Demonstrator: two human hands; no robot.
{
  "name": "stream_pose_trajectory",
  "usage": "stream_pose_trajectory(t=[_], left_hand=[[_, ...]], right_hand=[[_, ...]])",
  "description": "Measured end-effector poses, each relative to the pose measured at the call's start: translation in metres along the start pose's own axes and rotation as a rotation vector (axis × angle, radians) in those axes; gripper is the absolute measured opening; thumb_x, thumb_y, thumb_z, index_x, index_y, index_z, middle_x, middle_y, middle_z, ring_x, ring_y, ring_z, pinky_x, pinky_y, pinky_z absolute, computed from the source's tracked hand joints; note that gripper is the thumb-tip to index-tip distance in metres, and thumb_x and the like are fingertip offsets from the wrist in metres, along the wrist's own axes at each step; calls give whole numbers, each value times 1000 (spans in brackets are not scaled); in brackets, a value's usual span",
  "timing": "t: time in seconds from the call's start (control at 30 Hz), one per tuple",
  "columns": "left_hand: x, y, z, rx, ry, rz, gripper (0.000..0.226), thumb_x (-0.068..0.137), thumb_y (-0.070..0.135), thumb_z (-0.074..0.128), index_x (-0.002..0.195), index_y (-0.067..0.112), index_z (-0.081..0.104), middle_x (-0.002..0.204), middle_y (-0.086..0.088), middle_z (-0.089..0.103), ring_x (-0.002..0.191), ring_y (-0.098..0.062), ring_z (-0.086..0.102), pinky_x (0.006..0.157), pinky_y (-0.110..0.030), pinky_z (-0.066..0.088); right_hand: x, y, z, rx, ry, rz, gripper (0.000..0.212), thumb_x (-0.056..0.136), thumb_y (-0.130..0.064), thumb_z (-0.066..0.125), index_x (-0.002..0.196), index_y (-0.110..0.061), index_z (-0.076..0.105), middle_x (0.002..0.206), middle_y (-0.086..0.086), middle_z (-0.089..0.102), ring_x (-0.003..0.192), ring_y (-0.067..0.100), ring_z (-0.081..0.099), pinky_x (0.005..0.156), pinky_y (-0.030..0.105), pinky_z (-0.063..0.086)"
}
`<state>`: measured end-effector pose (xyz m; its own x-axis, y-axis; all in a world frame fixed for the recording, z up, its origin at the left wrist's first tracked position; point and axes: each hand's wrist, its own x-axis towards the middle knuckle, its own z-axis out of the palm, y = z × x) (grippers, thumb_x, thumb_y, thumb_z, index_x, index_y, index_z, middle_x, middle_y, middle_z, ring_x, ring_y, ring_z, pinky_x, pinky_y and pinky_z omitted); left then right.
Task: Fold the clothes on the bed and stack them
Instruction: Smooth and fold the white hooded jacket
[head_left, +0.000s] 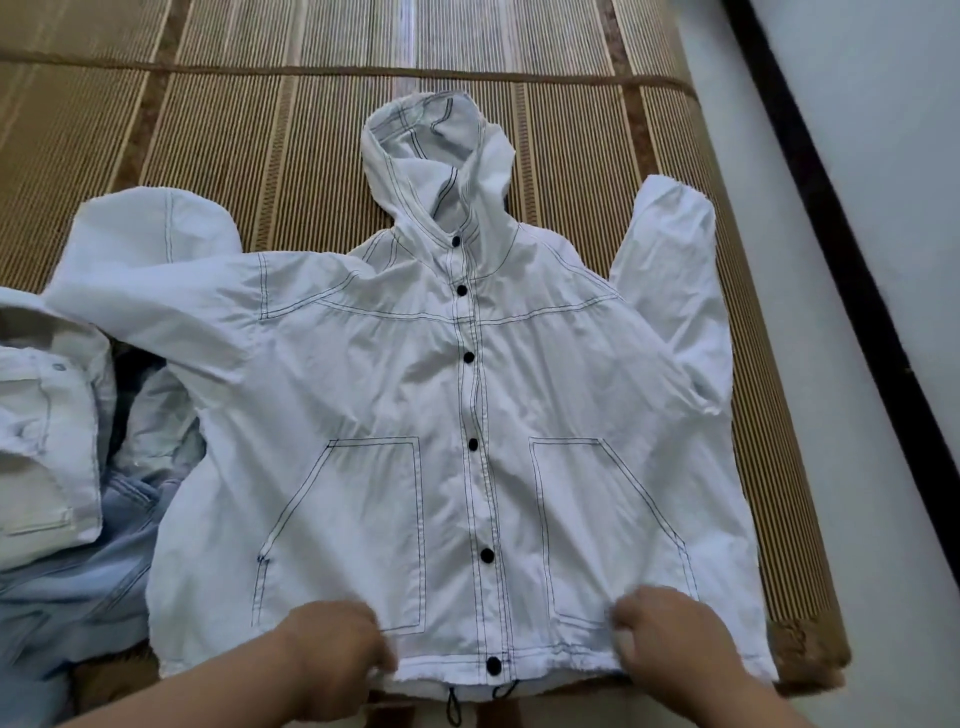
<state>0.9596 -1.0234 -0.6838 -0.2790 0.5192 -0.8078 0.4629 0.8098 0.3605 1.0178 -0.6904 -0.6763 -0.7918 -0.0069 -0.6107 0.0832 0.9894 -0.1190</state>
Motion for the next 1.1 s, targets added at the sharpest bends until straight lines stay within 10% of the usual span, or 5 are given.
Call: stream_pose_trajectory(t=[0.2, 0.33, 0.53, 0.87, 1.1], left_hand=[[56, 13, -68, 22, 522, 15, 39, 88, 39, 42, 124, 34, 55, 119, 5, 52, 114, -21, 49, 87, -33, 46], [116, -2, -128, -78, 879, -175, 66, 88, 42, 47, 149, 27, 25, 153, 0, 26, 140, -22, 23, 113, -38, 23], [159, -78, -155, -42, 696, -373, 98, 64, 96, 11, 142, 47, -24, 152, 8, -35, 141, -28, -31, 109, -63, -8], [187, -106, -237, -27, 954, -391, 92, 77, 79, 8, 148, 27, -18, 151, 4, -35, 139, -18, -33, 107, -46, -19], [204, -138, -236, -134, 847, -521, 90, 70, 89, -1, 140, 41, -28, 153, 11, -32, 139, -22, -33, 106, -56, -22]], right_hand=[[80, -62, -41, 153, 469, -224, 55, 60, -12, 82, 114, -12, 69, 114, 9, 68, 103, 32, 66, 75, 45, 57], [162, -97, -51, 76, 325, -223, 68, 95, -45, 40, 154, -26, 10, 162, -5, 2, 148, 16, 0, 116, 49, 6], [226, -28, -59, -61, 314, 18, 80, 80, -79, 8, 148, -42, -12, 150, -14, -34, 138, 9, -34, 107, 42, -24], [300, -90, -123, -44, 465, -188, 78, 84, -72, 13, 150, -36, -6, 157, -9, -21, 143, 12, -25, 108, 47, -22], [332, -12, -138, 49, 315, 181, 80, 78, -81, 10, 147, -45, -9, 160, -8, -14, 146, 18, -16, 115, 51, -6]])
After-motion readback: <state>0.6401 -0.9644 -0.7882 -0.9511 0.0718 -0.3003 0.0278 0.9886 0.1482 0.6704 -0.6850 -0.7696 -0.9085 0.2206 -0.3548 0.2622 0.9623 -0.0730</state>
